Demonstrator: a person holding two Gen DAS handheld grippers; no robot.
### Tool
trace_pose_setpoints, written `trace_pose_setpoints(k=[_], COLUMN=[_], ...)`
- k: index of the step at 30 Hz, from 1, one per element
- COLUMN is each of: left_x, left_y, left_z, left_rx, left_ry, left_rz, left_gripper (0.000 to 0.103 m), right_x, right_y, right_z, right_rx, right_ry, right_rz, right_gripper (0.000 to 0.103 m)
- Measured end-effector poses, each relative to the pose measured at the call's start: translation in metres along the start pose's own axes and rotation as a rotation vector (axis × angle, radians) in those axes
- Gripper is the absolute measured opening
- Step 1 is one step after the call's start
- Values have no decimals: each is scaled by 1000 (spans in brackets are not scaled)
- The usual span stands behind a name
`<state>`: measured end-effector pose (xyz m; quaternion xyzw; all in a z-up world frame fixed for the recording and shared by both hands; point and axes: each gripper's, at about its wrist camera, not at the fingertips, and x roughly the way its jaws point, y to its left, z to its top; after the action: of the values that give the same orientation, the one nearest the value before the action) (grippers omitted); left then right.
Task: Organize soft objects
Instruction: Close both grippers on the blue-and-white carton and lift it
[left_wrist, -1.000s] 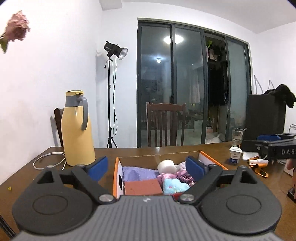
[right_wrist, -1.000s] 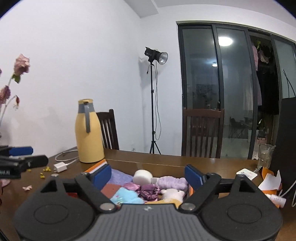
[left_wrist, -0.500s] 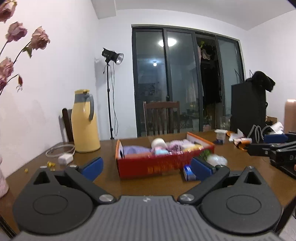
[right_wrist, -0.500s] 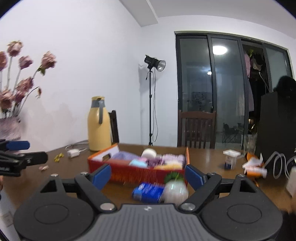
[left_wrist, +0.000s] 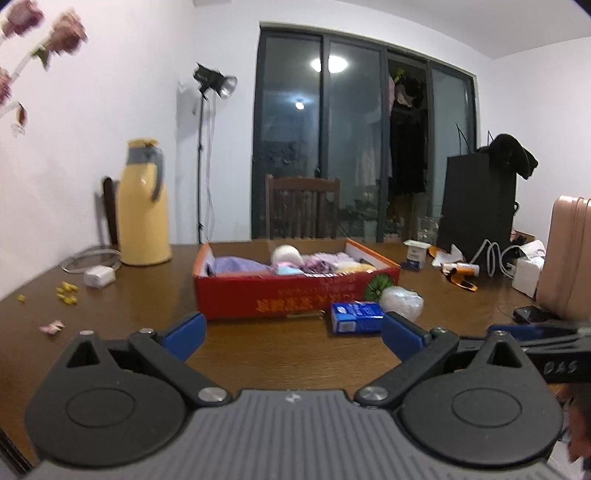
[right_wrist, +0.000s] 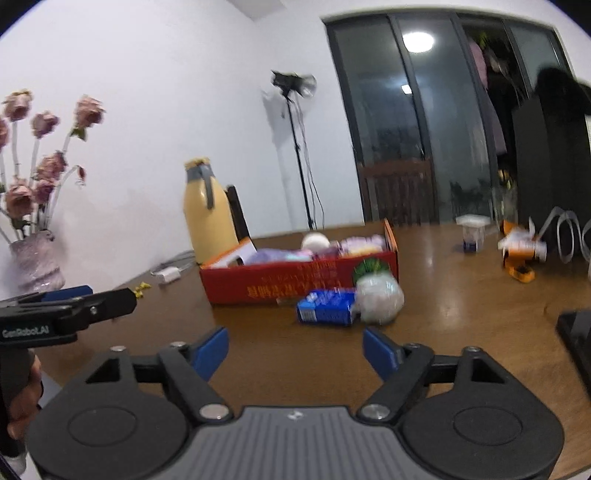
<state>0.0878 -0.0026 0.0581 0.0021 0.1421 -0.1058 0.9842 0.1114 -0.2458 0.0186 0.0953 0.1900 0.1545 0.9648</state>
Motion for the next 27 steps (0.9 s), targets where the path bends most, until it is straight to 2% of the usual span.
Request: trace_pose_setpoints(k=[5,9,11,13,16,20,22,23,27], left_x=[60,119,151,181,215,239,246,246,222], left_y=[-5,-8,-7,-2,2,13,17,18,15], left_z=[1,7,10,11,9,1,-3,-4,-4], left_rx=[-27,-75,-123,-172,-237,-322,-357,-365,-315], left_ry=[73,136,183,232,293,344,373,385,364], left_rz=[-58,-112,-138,-166,-226,-289,-334,-351,-311], left_gripper=[103,101,93,72,57,51,39,37,37], right_x=[38,81,104,127,154,173,178,178,169], right_y=[-17,-36,-46,-55,-62,-65,-66,-65,-59], right_z=[0,14,20,26,32,33,33,34,31], right_rx=[60,117,162,210,254,271,277,274,271], right_ry=[56,97,118,138,147,152,163,165,186], right_rz=[-8,-2,0,-2,-14,-30,-15,-4,42], right_gripper=[68,56,50,43,41,38,35,33,31])
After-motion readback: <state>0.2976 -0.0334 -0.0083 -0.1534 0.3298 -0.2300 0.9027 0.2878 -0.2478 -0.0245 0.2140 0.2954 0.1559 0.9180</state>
